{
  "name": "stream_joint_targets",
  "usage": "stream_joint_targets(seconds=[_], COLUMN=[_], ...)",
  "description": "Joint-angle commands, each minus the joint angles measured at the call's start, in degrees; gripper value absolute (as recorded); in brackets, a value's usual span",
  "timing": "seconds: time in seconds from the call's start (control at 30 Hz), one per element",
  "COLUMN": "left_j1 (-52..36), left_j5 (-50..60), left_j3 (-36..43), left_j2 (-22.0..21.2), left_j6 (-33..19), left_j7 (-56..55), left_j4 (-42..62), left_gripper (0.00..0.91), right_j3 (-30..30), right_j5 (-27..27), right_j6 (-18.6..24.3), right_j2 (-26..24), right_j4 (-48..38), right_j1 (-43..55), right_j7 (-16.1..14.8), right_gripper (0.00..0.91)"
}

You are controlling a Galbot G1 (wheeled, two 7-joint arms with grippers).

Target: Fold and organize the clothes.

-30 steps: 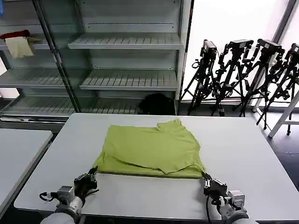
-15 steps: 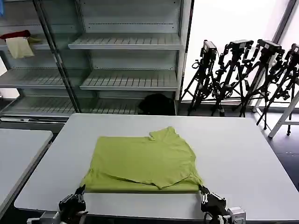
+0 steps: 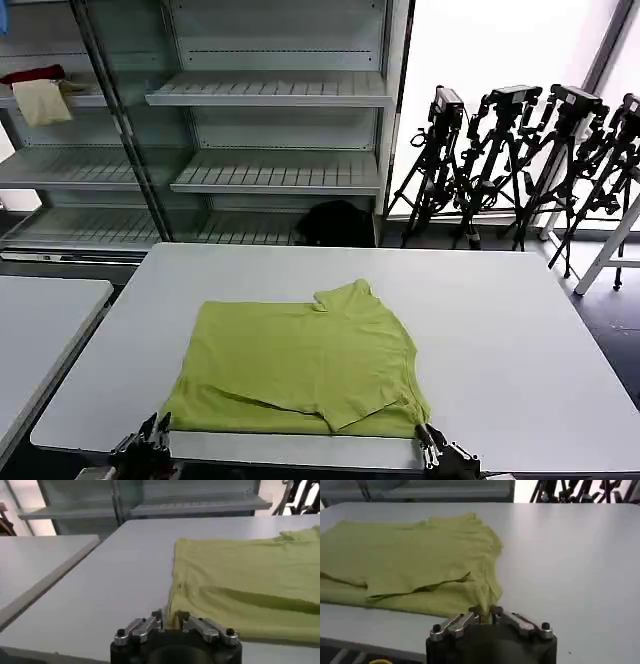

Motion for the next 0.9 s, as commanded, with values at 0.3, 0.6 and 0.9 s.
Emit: stream_joint_targets(seconds=[0.3, 0.6, 0.9], left_j1=[-23.8, -44.3, -55.3], left_j5=[-5.7, -6.9, -10.4], left_j3=[-3.3, 7.1, 13.8], left_j2=[1.2, 14.7, 17.2], left_j6=[3.4, 3.5, 3.5], left_j7=[12.6, 22.5, 24.5], left_j4=[2.3, 24.4, 39.6], left_gripper=[0.907, 0.907, 0.907], right_j3=[1.2, -6.9, -14.7], right_j5=[7.7, 14.8, 15.0], right_j6=[-0.6, -1.1, -1.2], right_j2=[0.1, -4.7, -2.5], right_j4=[-2.1, -30.5, -46.9], right_j1=[23.3, 56.1, 67.4], right_j7=[4.4, 4.9, 5.4], right_gripper=[0.907, 0.907, 0.907])
